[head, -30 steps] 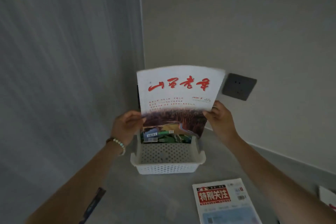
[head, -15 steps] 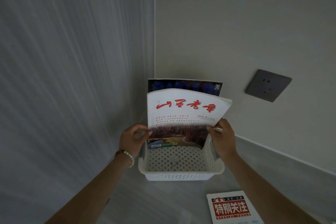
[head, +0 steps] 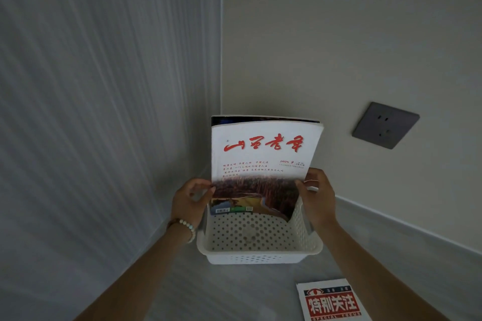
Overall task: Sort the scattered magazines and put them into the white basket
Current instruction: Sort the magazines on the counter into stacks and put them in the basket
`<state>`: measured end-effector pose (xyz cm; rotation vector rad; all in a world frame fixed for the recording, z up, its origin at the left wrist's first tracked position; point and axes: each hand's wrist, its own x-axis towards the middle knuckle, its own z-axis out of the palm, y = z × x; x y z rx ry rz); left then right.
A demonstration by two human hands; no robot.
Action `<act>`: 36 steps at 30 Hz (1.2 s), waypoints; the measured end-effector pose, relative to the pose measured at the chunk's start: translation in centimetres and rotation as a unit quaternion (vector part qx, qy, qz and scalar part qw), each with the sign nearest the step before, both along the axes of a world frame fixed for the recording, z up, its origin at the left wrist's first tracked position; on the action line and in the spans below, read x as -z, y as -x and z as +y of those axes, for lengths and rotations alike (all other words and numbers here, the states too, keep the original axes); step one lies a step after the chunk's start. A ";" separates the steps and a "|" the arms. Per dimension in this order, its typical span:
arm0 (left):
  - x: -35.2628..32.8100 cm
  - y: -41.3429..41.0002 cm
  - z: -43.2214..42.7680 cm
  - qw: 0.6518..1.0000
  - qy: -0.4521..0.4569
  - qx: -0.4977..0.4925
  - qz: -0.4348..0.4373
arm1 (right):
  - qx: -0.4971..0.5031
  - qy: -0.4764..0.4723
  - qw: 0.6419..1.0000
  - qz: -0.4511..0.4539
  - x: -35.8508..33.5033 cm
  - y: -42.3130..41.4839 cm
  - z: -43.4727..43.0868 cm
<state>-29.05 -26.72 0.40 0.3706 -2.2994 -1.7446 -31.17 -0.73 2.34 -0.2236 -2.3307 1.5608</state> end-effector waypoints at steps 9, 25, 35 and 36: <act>0.4 -0.9 0.6 0.999 -0.024 -0.019 0.008 | 0.004 0.002 1.000 0.011 1.3 -1.3 0.5; 1.8 -4.2 1.5 0.998 0.061 0.027 -0.021 | -0.056 -0.024 0.994 -0.090 4.2 -5.9 1.1; 1.3 -5.4 2.0 0.990 0.134 0.028 0.015 | -0.051 -0.021 0.994 -0.097 3.7 -7.5 1.6; 1.0 -5.7 2.3 0.989 0.140 0.033 0.028 | -0.050 -0.019 0.993 -0.101 3.6 -7.8 1.9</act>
